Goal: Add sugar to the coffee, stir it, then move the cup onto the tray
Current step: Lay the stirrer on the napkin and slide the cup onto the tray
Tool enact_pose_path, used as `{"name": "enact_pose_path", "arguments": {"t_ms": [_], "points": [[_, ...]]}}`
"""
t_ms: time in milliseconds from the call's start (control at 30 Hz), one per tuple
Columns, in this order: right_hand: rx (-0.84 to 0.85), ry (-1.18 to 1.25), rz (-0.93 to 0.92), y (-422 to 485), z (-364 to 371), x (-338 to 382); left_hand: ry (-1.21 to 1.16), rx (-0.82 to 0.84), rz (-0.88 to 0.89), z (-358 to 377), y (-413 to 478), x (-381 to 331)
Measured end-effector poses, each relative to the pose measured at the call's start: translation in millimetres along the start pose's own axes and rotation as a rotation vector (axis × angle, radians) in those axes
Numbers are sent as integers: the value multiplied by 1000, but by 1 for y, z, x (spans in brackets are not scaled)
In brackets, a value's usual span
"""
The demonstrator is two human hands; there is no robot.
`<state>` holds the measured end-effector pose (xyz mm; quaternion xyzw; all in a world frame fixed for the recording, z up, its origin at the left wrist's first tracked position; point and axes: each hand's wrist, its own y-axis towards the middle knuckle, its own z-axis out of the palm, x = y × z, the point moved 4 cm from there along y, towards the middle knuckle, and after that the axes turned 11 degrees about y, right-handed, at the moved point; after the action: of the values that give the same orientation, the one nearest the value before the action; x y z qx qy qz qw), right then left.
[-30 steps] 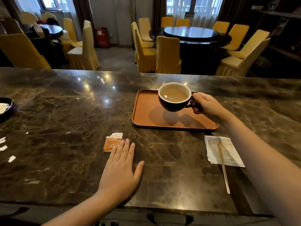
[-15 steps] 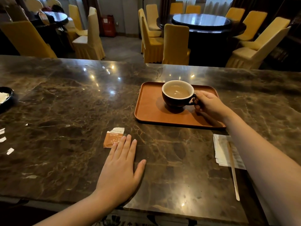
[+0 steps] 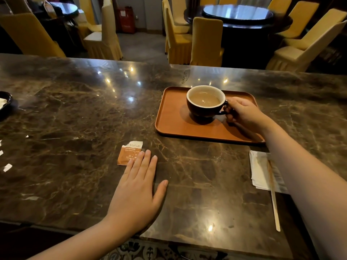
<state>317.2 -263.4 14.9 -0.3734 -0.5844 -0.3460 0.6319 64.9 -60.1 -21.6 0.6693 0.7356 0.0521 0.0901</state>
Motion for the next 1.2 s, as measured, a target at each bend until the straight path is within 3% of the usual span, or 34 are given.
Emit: {"name": "enact_pose_path", "arguments": {"t_ms": [200, 533, 1200], "points": [[-21, -33, -14, -2, 1, 0, -6, 1, -1, 0, 0, 0], [-77, -467, -148, -7, -1, 17, -16, 2, -12, -2, 0, 0], [-74, -333, -167, -14, -8, 16, -35, -18, -23, -2, 0, 0]]}}
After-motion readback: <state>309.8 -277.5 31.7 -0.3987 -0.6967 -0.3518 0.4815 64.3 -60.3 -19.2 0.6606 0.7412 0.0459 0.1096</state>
